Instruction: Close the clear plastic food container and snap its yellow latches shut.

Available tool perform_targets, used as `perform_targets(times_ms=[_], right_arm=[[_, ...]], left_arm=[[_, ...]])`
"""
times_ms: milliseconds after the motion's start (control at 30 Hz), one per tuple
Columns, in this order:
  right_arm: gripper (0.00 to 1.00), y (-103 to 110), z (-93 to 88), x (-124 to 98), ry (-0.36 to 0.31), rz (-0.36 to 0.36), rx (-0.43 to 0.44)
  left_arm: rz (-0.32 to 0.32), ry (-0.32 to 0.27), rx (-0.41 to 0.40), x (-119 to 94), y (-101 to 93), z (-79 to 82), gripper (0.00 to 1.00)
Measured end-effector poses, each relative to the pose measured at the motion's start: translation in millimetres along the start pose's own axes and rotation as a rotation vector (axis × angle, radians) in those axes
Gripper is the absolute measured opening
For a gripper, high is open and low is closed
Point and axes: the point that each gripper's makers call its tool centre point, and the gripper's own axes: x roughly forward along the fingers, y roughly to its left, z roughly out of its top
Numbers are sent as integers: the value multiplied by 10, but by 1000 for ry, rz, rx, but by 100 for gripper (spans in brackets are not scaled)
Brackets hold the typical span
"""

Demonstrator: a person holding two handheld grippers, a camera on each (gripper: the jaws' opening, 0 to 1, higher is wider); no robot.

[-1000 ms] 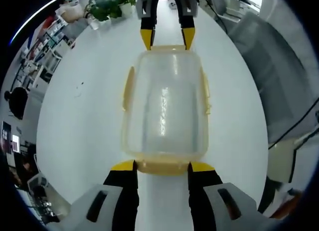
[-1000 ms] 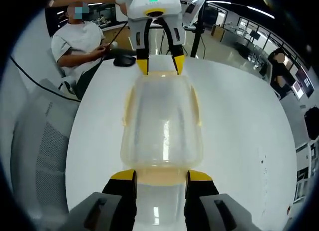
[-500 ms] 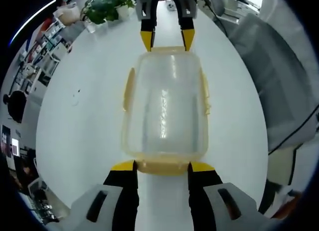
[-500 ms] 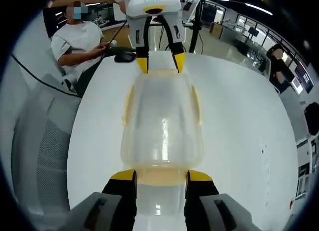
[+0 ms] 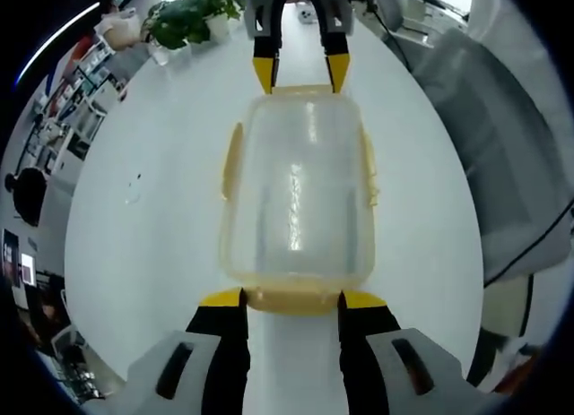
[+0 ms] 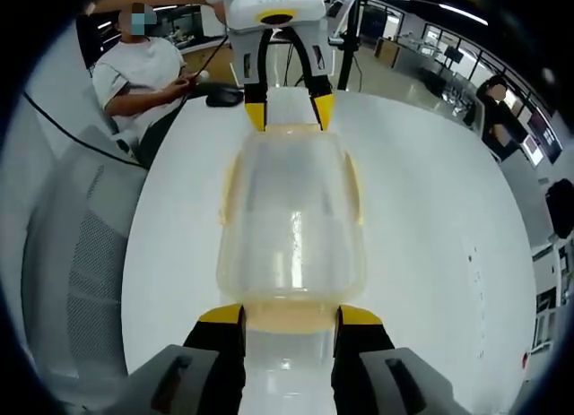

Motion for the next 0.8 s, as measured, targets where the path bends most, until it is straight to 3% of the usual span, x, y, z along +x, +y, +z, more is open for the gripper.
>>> perform_targets(times_ms=[800], right_arm=[[34, 9, -322, -108, 15, -5, 24]], left_arm=[[-6, -26, 11, 158, 3, 295, 36]])
